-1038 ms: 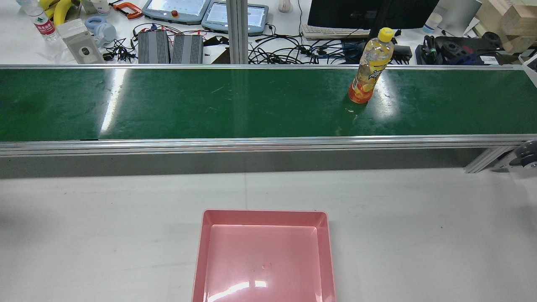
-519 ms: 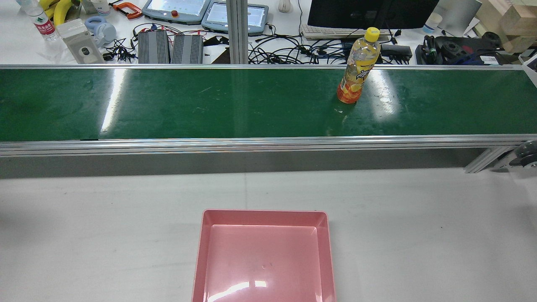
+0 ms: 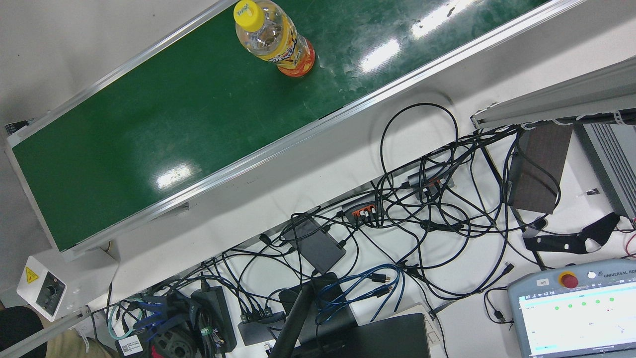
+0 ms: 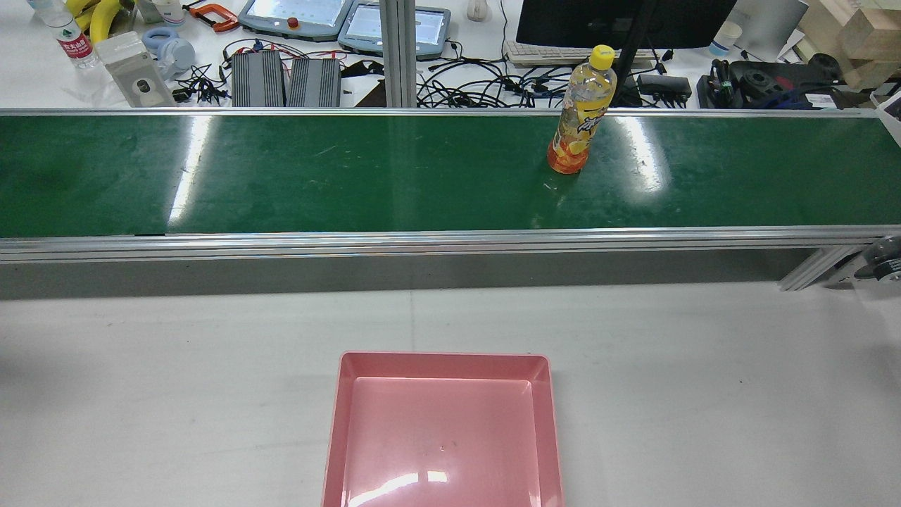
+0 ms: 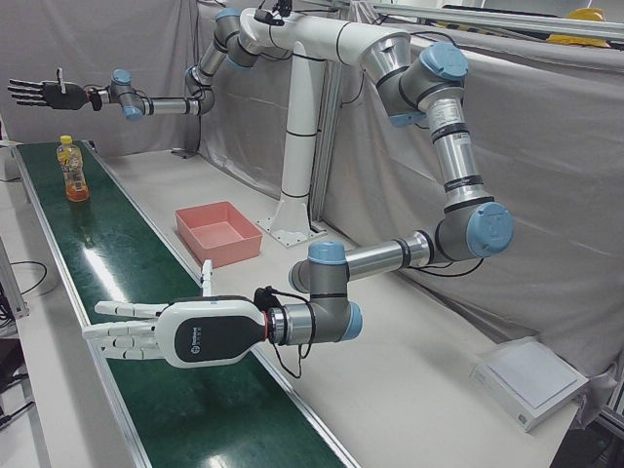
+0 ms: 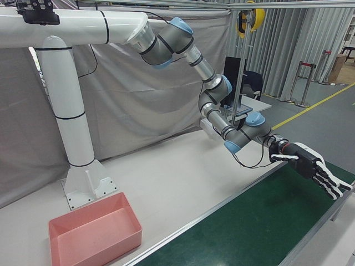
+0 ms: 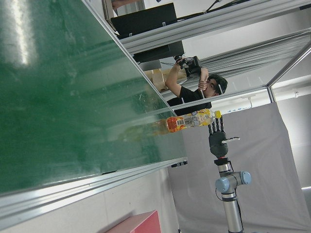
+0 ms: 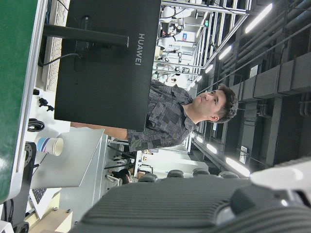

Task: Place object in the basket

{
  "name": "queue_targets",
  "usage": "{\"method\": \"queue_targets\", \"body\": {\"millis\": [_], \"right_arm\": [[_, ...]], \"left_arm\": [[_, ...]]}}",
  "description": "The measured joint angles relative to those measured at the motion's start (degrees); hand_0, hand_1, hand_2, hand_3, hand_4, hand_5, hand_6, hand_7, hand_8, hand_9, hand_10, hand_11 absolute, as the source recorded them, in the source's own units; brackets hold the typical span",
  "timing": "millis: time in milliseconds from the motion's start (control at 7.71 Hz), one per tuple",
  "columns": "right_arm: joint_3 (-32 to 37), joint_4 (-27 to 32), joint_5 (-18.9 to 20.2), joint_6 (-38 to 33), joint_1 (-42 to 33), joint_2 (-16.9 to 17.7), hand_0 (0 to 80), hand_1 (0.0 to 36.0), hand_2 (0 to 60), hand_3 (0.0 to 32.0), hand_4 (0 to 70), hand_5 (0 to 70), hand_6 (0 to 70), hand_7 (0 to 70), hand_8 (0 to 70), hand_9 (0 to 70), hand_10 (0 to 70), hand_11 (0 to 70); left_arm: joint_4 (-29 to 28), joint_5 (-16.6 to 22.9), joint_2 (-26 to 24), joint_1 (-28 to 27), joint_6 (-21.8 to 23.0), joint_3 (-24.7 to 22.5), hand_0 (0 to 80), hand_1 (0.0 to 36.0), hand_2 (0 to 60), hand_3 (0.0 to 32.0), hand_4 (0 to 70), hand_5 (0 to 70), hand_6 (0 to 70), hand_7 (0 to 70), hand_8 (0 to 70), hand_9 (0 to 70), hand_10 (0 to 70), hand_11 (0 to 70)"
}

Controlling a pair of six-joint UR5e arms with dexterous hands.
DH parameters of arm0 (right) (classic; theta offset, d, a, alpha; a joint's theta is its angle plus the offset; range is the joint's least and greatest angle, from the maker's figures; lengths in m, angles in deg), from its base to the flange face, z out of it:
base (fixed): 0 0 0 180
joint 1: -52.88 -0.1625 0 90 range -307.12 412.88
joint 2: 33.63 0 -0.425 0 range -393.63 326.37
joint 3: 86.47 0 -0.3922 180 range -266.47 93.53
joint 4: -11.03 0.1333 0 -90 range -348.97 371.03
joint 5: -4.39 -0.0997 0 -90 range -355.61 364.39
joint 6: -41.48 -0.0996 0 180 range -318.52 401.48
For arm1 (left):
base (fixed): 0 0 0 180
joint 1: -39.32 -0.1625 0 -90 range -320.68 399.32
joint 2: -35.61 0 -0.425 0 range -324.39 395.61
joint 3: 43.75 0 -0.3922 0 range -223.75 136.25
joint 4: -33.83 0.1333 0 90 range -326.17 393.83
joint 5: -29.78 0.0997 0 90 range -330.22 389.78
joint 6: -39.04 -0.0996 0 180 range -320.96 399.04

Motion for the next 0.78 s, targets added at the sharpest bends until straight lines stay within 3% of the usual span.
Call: {"method": "queue_targets", "body": {"millis": [779], "right_arm": [[0.03, 0.03, 0.03, 0.00, -0.02, -0.04, 0.0, 0.0, 0.0, 0.0, 0.0, 0.0, 0.0, 0.0, 0.0, 0.0, 0.0, 0.0]], "left_arm": [[0.00, 0.00, 0.00, 0.00, 0.00, 0.04, 48.3, 2.4, 0.0, 0.0, 15.5, 7.0, 0.0, 0.0, 5.4, 10.1, 6.5, 10.2]]}}
